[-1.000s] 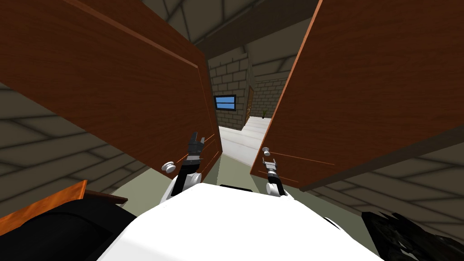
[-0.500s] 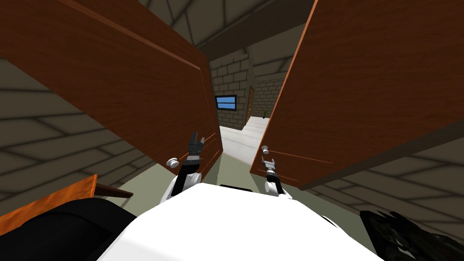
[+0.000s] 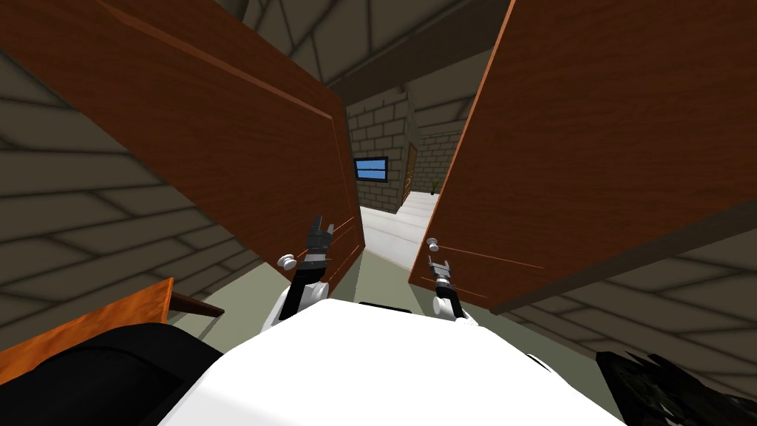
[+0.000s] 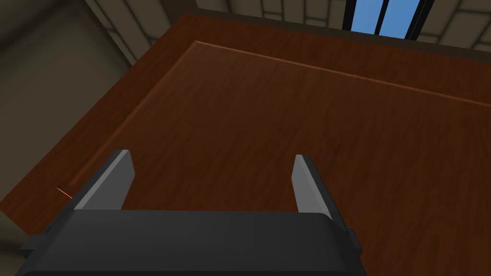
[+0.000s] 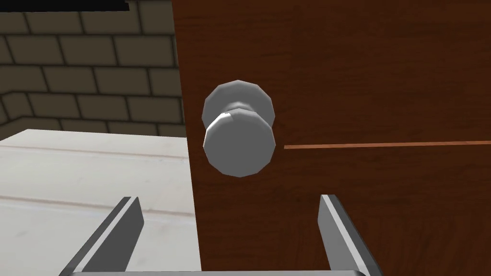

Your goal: Pull the door open

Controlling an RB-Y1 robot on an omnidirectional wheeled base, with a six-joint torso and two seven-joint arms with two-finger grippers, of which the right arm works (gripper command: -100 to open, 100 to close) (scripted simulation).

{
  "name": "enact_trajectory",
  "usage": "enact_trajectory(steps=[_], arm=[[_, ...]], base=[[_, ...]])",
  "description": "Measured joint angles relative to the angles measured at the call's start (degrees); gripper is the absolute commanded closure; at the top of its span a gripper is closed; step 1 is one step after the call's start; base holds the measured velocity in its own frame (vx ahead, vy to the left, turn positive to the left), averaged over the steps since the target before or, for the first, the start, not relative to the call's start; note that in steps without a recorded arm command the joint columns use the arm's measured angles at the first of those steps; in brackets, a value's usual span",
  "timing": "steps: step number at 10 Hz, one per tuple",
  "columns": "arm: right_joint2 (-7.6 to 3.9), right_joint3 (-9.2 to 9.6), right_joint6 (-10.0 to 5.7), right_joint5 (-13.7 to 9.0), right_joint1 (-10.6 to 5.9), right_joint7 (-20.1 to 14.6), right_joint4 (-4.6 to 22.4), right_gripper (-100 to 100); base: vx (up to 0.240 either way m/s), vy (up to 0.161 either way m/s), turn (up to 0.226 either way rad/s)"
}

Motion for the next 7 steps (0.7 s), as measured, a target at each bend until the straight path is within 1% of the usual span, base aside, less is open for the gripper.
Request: enact_trajectory(steps=[1,2,3,4,5,6,7], arm=[[-0.78,-0.05,-0.81,-0.1,-0.05,-1.2,1.3,-100],[-1.84,-0.31,-1.02,-0.3,0.59,-2.2,1.0,-100],[-2.42,-0.56,-1.44,-0.5,0.86,-2.9,1.6,-100],[-3.42,-1.23,-0.43,-1.0,2.81,-2.7,-1.6,-100],[-3.76,-1.21,-0.7,-1.0,2.31,-3.3,-0.2,-100],[-4.01,-1.19,-1.35,-1.0,1.89,-4.0,0.9,-100],[-4.04,-1.2,-1.45,-1.0,1.85,-4.1,1.0,100]], base=[[0.197,0.01,0.125],[0.219,0.014,0.112],[0.221,-0.005,0.107],[0.132,-0.014,0.06],[0.069,-0.005,0.048],[0.032,-0.003,0.009],[0.0,-0.005,-0.025]])
